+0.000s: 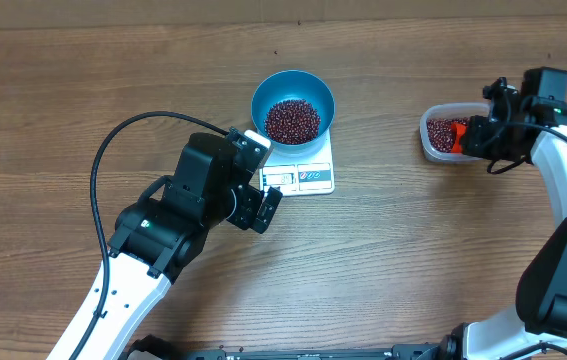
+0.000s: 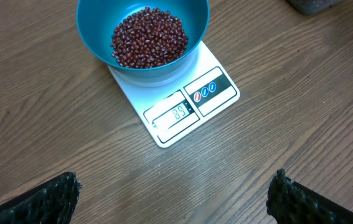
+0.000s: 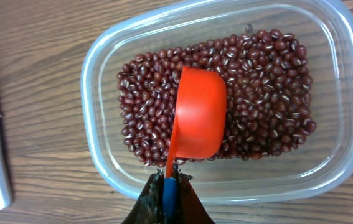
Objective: Scoop item into bowl and weigh 150g on scale
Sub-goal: 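Tilt the red scoop up with the right gripper to lift beans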
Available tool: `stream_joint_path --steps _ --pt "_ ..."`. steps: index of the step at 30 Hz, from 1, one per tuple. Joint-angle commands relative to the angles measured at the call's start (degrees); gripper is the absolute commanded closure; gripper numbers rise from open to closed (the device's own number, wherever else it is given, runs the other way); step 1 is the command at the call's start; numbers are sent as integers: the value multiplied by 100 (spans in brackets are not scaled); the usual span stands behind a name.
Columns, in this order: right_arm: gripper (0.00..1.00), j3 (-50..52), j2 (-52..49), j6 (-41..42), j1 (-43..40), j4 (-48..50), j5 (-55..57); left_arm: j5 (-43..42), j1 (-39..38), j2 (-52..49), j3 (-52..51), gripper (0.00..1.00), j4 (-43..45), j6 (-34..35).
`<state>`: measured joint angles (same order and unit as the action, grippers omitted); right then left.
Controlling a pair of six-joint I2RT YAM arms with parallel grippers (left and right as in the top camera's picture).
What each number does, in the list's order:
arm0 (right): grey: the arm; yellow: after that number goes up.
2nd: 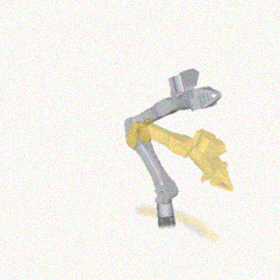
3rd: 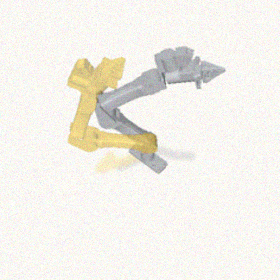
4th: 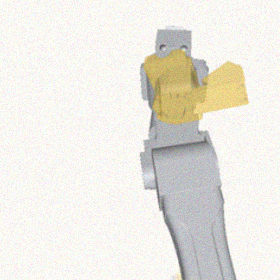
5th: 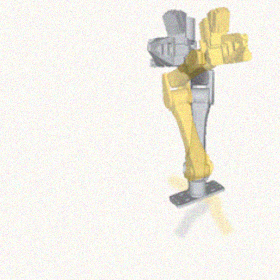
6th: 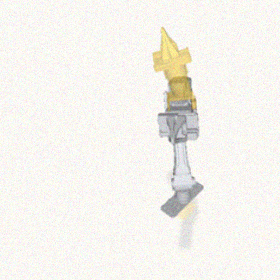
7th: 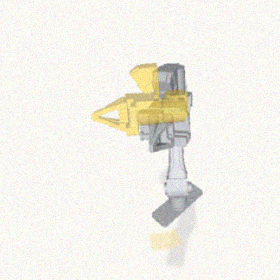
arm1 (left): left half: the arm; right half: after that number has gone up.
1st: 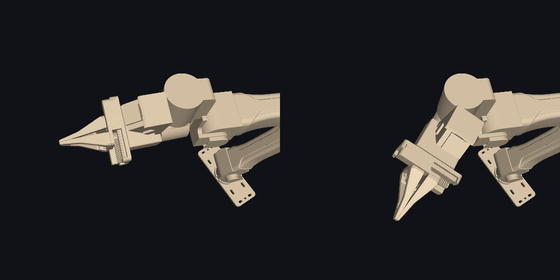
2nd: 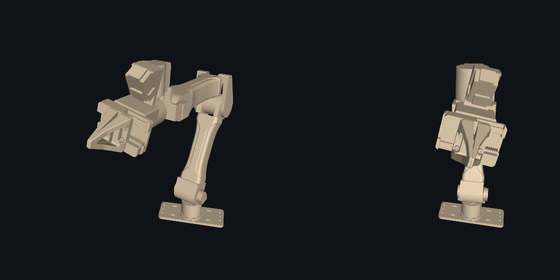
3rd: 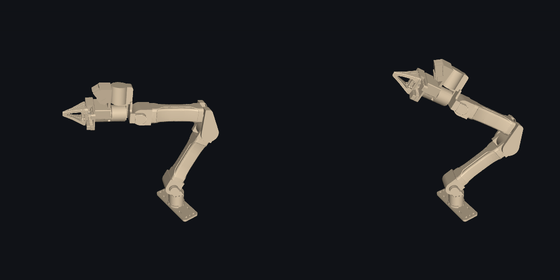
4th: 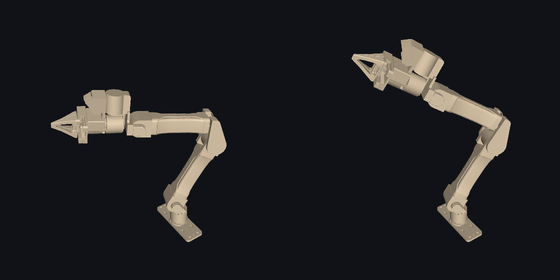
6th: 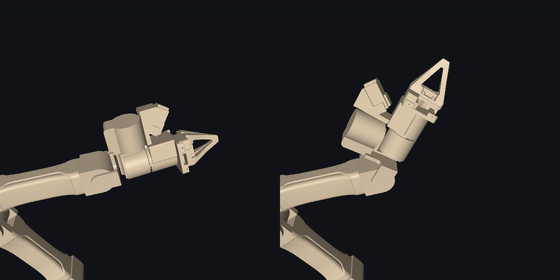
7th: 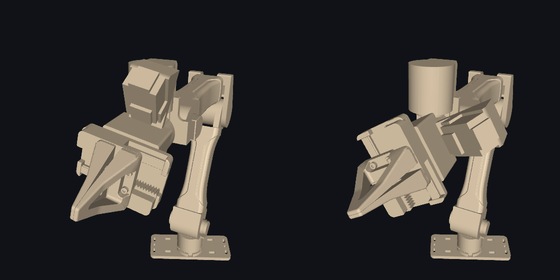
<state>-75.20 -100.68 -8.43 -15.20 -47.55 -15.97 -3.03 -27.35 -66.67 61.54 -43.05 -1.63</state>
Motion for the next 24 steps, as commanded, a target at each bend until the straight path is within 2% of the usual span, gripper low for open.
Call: stream_joint_path --steps 1,24 --pt "96 26 -39 -111 -59 39 -664 -87 -15 -39 136 0 17 55" --pt "96 26 -254 -63 -66 -31 -1117 -87 -15 -39 136 0 17 55"
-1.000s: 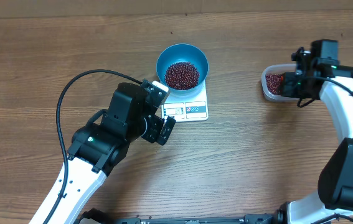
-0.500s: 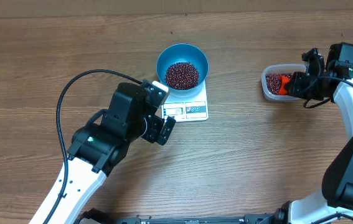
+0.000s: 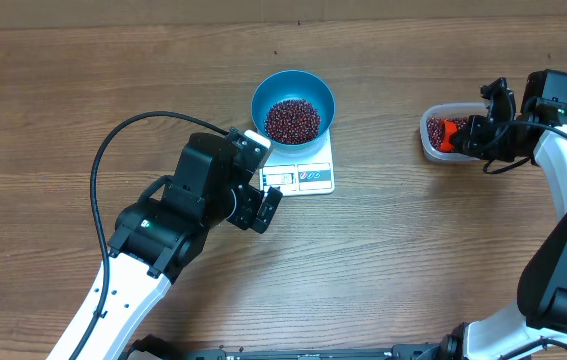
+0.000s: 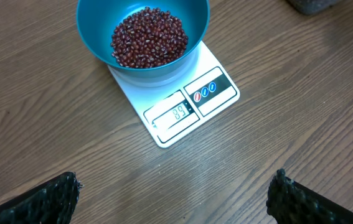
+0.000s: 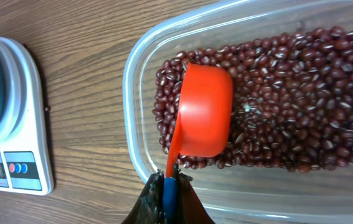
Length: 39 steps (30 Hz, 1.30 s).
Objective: Scoop item into bowl and weigh 150g on scale
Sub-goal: 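Tilt the red scoop up with the right gripper to lift beans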
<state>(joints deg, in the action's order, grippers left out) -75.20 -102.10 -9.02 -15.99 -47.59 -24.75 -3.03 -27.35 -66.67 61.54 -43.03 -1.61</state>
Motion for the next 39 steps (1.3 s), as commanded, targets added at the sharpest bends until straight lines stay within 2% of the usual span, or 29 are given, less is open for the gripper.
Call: stream_joint_path --steps 1,11,18,25,39 --pt "96 26 -111 -2 13 -22 -238 -87 -15 -39 136 0 15 52" --pt "96 26 -111 190 -94 66 -315 -87 -15 -39 136 0 15 52" --pt "96 26 -122 190 -535 136 -1119 -87 -15 -39 136 0 15 52" --pt "96 26 -249 188 -817 127 -1325 -85 -15 -39 136 0 15 52" --pt "96 28 -348 162 -1637 -61 -2876 -87 -15 -39 136 1 15 52"
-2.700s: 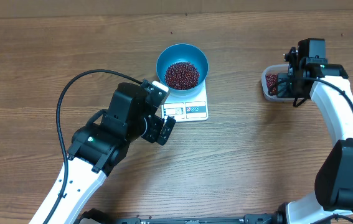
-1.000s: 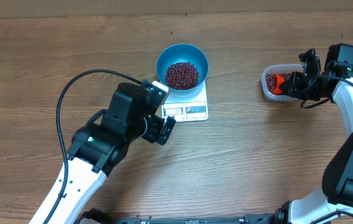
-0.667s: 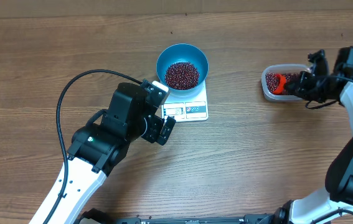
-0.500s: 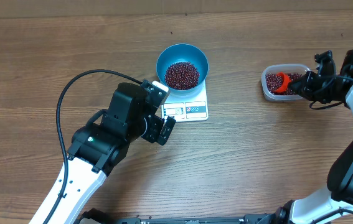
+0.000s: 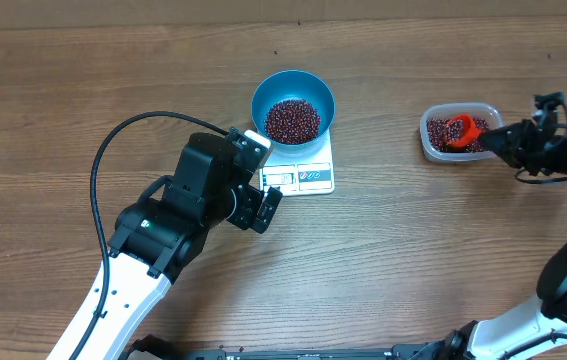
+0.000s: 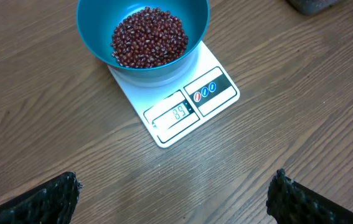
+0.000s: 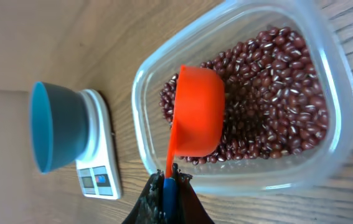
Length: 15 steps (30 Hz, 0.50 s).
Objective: Scoop item into bowl and weigh 150g on scale
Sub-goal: 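Tilt the red scoop up with the right gripper to lift beans, then carry the filled red scoop left over the teal bowl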
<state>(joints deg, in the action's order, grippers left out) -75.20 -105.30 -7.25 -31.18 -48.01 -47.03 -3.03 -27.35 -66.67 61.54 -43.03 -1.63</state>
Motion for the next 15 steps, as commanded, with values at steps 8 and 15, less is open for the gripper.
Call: stream_joint_path --steps 8,15 --pt "96 31 -28 -33 -223 -31 -1174 -87 -15 -39 136 0 15 55" --pt "96 31 -28 -33 -223 -52 -1996 -87 -15 -39 136 1 15 55"
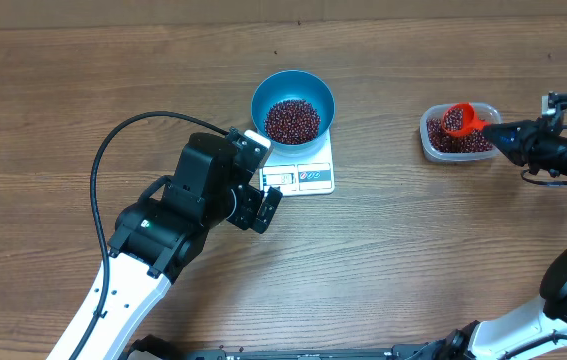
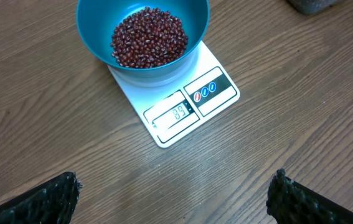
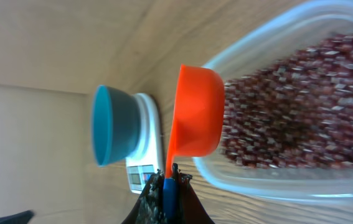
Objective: Scoop item into bowl and weigh 150g on scale
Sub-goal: 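Carry the filled red scoop left over the teal bowl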
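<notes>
The blue bowl [image 1: 293, 105] of red beans [image 2: 149, 36] stands on the white scale [image 1: 301, 172], whose display [image 2: 177, 114] reads 89. At the right a clear tub [image 1: 456, 136] holds more red beans. My right gripper [image 3: 169, 182] is shut on the blue handle of an orange scoop [image 1: 458, 119], which carries beans and hangs above the tub's near-left part. My left gripper [image 2: 173, 196] stands open over bare wood just in front of the scale, nothing between its fingers [image 2: 45, 196].
The brown wooden table [image 1: 413, 260] carries only the scale, bowl and tub. A black cable [image 1: 113, 150] loops from the left arm over the table's left part.
My right gripper has lifted and tilted the scoop; it was down among the beans in the tub and now sits above them, loaded. The left arm and the reading 89 are unchanged.
The scoop lay bottom-up on the beans in the tub, held by my right gripper. It then sat nearer the tub's left end, then turned with the arm drawn back to the right. Now it is raised with beans in it. The scale showed 89 throughout.
</notes>
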Available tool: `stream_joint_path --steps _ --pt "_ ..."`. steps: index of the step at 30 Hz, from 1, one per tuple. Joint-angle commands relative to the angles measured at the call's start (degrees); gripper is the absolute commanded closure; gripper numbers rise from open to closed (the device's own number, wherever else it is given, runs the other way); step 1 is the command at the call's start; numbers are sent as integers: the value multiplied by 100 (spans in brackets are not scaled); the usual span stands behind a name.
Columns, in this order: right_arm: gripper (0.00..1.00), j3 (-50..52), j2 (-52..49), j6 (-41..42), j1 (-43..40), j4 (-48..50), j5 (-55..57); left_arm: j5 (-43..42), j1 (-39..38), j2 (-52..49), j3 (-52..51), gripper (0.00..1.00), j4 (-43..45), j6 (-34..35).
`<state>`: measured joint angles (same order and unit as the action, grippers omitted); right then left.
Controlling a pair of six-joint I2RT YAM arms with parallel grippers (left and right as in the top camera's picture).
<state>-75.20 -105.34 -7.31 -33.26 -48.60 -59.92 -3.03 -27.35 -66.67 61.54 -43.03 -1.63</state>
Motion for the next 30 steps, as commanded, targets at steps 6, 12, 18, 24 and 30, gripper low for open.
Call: stream_joint_path --steps 6,12,18,24,30 --pt "96 31 -24 -20 90 -33 -1241 -87 -15 -39 136 0 15 55" --pt "96 31 -24 -20 474 -26 -1241 -87 -15 -39 136 1 15 55" --pt "96 31 -24 48 1091 160 -1220 -87 -15 -39 136 1 15 55" --pt "96 31 -24 750 1843 713 -1215 -87 -15 -39 136 0 15 55" --pt "96 31 -24 1926 2385 1751 -1062 -87 -15 -39 136 0 15 55"
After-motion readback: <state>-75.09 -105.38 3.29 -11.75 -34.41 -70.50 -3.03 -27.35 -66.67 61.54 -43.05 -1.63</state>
